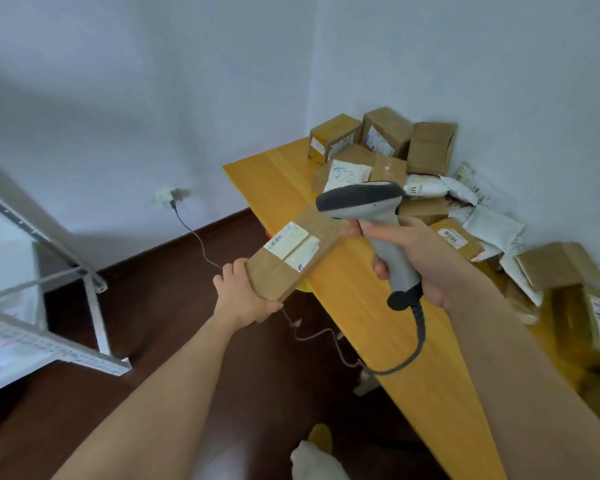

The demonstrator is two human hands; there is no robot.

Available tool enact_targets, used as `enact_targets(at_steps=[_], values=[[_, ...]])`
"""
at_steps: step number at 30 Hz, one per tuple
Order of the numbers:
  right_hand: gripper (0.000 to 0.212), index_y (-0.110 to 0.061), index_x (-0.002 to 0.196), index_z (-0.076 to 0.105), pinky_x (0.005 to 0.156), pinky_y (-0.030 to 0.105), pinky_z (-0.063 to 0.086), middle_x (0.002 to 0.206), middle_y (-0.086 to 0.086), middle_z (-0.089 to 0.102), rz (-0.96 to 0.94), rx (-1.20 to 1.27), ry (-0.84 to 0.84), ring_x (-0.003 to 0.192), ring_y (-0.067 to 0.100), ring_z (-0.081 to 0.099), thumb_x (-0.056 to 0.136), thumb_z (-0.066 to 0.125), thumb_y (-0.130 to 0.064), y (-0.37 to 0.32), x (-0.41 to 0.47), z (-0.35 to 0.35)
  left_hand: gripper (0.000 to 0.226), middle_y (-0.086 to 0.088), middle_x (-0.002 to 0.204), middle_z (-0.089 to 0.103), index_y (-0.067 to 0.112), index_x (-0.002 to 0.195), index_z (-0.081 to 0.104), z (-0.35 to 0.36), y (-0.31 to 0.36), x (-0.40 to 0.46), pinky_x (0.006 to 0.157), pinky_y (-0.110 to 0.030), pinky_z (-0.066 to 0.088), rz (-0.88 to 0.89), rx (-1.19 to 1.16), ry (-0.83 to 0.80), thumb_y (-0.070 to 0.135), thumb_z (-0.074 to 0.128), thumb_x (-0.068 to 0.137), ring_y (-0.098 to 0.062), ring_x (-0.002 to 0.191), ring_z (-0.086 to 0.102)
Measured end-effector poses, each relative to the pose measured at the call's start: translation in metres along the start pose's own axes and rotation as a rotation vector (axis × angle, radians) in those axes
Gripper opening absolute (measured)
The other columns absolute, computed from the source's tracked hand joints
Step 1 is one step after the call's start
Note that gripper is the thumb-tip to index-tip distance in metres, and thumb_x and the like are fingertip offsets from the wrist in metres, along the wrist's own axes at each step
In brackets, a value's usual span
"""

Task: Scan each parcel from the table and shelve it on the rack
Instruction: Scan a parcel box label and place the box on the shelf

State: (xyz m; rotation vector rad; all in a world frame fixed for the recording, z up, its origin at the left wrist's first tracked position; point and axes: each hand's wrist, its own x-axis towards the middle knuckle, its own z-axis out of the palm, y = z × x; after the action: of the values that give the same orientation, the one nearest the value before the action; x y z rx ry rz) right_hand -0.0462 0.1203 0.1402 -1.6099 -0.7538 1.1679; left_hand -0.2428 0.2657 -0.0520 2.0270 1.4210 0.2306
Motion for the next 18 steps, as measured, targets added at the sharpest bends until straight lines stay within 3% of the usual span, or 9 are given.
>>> enact_targets(at_steps=[3, 8, 13, 16, 18], values=[[0.03, -0.015, 0.118, 0.066, 0.053, 0.028, 0.042, 0.117, 0.005, 0.071, -0.053, 0.002, -0.023, 0.051, 0.014, 0.044, 0.089, 0.07, -0.023, 0.002, -0.008, 0.069, 0.109, 0.005, 0.12, 0.039, 0.022, 0.134, 0.033, -0.044, -0.056, -0.037, 0.098, -0.04, 0.045, -0.048, -0.247, 0.011, 0.06, 0.087, 0.047, -0.02, 0.118, 0.038], [0.029, -0.02, 0.12, 0.064, 0.053, 0.025, 0.044, 0.115, 0.0, 0.072, -0.118, -0.012, -0.207, 0.05, 0.013, 0.047, 0.091, 0.068, -0.018, 0.008, -0.031, 0.23, 0.116, 0.007, 0.123, 0.043, 0.026, 0.131, 0.032, -0.142, -0.179, -0.131, 0.098, -0.04, 0.049, -0.112, -0.44, 0.227, 0.073, 0.083, 0.038, -0.013, 0.117, 0.047], [0.023, -0.013, 0.109, 0.066, 0.052, 0.025, 0.042, 0.114, 0.025, 0.066, -0.142, -0.06, -0.527, 0.048, 0.013, 0.047, 0.087, 0.071, -0.018, -0.003, -0.073, 0.41, 0.115, 0.007, 0.122, 0.038, 0.023, 0.135, 0.032, -0.258, -0.303, -0.249, 0.1, -0.041, 0.045, -0.259, -0.318, 0.47, 0.071, 0.079, 0.042, -0.014, 0.117, 0.042], [0.027, -0.006, 0.11, 0.066, 0.054, 0.028, 0.041, 0.087, 0.03, 0.065, -0.149, -0.109, -0.678, 0.048, 0.013, 0.047, 0.087, 0.073, -0.018, -0.015, -0.1, 0.505, 0.112, 0.006, 0.12, 0.036, 0.021, 0.137, 0.031, -0.316, -0.362, -0.31, 0.095, -0.037, 0.039, -0.37, -0.227, 0.62, 0.069, 0.077, 0.047, -0.017, 0.116, 0.038], [0.029, -0.006, 0.111, 0.067, 0.055, 0.028, 0.041, 0.066, 0.016, 0.059, -0.153, -0.142, -0.741, 0.049, 0.012, 0.048, 0.087, 0.073, -0.02, -0.024, -0.116, 0.56, 0.11, 0.006, 0.12, 0.036, 0.02, 0.137, 0.032, -0.347, -0.394, -0.341, 0.097, -0.036, 0.038, -0.438, -0.228, 0.724, 0.064, 0.081, 0.05, -0.018, 0.117, 0.037]])
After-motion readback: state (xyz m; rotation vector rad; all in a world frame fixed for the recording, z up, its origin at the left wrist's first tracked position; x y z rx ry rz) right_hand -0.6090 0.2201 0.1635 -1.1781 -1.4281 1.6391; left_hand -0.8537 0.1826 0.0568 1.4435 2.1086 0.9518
